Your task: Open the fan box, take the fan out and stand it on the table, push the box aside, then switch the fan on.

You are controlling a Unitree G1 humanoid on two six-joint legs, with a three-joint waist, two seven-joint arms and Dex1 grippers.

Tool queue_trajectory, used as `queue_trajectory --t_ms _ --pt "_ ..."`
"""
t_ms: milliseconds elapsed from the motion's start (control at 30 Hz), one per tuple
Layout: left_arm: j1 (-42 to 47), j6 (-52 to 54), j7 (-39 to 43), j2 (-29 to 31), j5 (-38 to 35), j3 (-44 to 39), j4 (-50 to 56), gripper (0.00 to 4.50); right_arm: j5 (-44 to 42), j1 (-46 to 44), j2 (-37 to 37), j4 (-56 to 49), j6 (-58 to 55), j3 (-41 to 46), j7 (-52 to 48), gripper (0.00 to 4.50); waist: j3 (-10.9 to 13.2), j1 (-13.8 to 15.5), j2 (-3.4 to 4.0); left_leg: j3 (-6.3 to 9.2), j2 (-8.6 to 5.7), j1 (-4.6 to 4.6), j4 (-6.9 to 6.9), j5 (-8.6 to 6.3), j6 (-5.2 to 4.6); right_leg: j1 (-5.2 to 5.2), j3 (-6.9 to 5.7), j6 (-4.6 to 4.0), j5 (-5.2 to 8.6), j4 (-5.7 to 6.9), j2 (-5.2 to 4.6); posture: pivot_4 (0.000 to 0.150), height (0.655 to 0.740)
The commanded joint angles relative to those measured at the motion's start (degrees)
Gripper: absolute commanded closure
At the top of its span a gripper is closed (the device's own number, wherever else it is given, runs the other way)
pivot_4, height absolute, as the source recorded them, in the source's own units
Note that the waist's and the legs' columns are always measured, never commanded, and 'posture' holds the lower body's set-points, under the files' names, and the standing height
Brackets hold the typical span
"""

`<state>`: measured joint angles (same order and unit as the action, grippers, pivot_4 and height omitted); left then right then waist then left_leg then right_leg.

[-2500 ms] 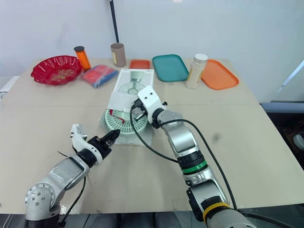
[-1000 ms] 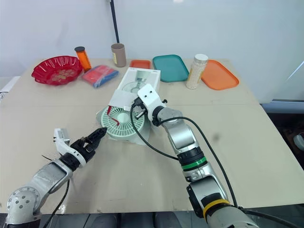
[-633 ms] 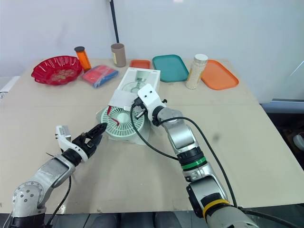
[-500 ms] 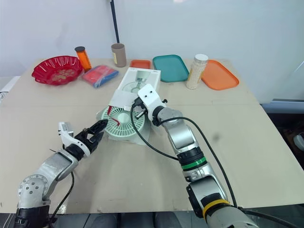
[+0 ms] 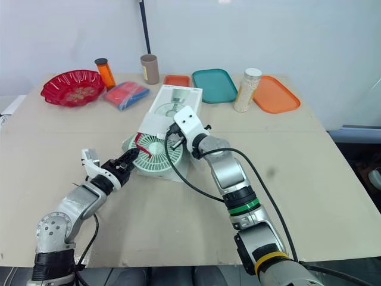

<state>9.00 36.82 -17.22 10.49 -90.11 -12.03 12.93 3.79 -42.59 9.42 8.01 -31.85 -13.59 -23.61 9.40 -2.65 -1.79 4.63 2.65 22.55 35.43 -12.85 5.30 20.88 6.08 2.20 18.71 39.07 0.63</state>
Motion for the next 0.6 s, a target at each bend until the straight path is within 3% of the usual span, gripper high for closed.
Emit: queue_trajectory --t_ms 33,333,600 --pt "-0.5 0.6 -0.3 0.0 0.4 -0.4 1.3 2.58 0.7 2.3 0.1 3.3 -2.7 -1.4 -0.4 4.5 0.0 0.0 -0.01 0.0 0.0 0.0 0.0 0.0 0.0 0.0 0.0 0.0 0.0 0.0 0.0 0.15 0.74" --pt "-1.5 0.9 -0.1 -0.2 -0.7 -1.1 1.9 2.75 0.7 2.5 -0.1 3.3 -2.9 -1.3 -0.2 4.5 0.0 0.0 -0.01 -0.01 0.0 0.0 0.0 0.0 0.0 0.0 0.01 0.01 0.01 0.0 0.0 0.15 0.74" --pt "-8.9 2.0 -4.7 2.1 -7.8 -1.4 9.9 2.75 0.2 1.2 -1.2 3.5 -4.7 -0.1 0.6 4.5 0.0 -0.3 -0.01 -0.02 0.03 0.0 -0.02 0.0 0.0 0.03 0.07 0.0 0.01 -0.01 0.02 0.15 0.74"
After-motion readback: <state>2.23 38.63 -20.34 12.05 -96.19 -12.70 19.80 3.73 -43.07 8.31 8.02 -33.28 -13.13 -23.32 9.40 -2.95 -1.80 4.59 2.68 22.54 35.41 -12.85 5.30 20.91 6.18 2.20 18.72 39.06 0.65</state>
